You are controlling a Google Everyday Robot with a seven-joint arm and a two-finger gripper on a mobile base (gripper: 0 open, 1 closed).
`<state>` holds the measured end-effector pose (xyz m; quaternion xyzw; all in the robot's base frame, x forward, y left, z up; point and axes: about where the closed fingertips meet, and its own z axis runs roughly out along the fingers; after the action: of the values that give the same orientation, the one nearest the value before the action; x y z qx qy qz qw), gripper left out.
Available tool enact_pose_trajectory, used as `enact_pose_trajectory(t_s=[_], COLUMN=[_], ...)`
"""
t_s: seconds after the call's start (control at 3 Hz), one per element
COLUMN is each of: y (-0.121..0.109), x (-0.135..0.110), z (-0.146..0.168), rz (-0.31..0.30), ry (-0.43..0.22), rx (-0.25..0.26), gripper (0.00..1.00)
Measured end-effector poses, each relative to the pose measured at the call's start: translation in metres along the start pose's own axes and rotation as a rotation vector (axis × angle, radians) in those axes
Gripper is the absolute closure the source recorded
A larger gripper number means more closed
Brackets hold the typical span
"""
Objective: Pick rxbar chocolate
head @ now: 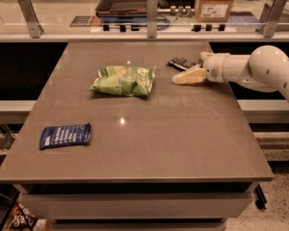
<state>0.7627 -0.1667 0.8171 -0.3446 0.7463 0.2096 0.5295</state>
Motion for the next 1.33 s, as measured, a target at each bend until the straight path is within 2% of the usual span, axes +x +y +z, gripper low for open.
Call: enact_pose_trajectory(t_s=[0.33, 1.33], y=[0.0018, 0.0041], x=[0.0002, -0.0008], z=[0.0028, 0.0060], rz=[0.000, 0.001], ry=[0.000, 0.000], rx=[-0.004, -0.011], gripper=[0.16, 0.86])
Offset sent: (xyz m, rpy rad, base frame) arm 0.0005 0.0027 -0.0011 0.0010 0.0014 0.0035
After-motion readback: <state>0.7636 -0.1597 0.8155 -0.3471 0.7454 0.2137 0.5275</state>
